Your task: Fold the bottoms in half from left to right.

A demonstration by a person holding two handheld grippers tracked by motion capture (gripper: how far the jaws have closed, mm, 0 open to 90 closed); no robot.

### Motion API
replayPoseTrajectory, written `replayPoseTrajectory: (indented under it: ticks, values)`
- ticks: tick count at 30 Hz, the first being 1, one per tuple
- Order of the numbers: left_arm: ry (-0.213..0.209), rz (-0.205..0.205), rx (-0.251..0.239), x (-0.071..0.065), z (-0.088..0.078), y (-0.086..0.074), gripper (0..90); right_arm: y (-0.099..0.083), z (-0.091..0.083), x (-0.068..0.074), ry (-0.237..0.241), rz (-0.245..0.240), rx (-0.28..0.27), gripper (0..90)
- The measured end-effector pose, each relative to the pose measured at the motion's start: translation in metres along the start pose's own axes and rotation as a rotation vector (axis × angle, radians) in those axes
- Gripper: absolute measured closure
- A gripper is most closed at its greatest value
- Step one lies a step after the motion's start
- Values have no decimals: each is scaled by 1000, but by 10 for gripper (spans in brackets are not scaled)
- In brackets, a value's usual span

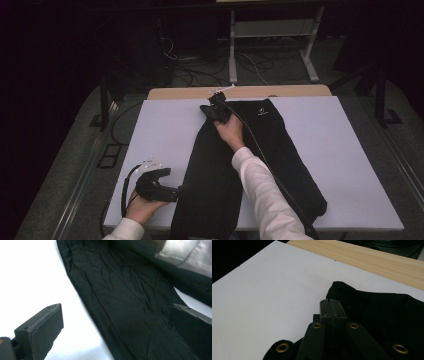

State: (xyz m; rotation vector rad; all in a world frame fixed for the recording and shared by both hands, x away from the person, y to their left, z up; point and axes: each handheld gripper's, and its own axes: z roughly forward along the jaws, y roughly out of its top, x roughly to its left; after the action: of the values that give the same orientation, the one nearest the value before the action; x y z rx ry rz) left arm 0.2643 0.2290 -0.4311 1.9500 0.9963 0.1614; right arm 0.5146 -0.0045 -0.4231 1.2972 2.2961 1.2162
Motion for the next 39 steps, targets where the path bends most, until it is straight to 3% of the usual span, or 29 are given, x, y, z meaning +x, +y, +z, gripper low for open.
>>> replayPoseTrajectory:
  ticks: [12, 18, 33, 39]
  values:
    - [-39, 6, 52, -2, -5, -8, 0, 2, -7, -1, -3, 5, -18, 889]
    - [-64, 30, 81, -6, -7, -10, 0, 0, -6, 0, -2, 4, -20, 889]
    - [-162, 30, 192, -11, -6, -22, 1, 2, -11, -6, -21, 20, -33, 889]
    - [-201, 23, 224, -9, -7, -26, 95, 2, -13, -7, -22, 20, -36, 889]
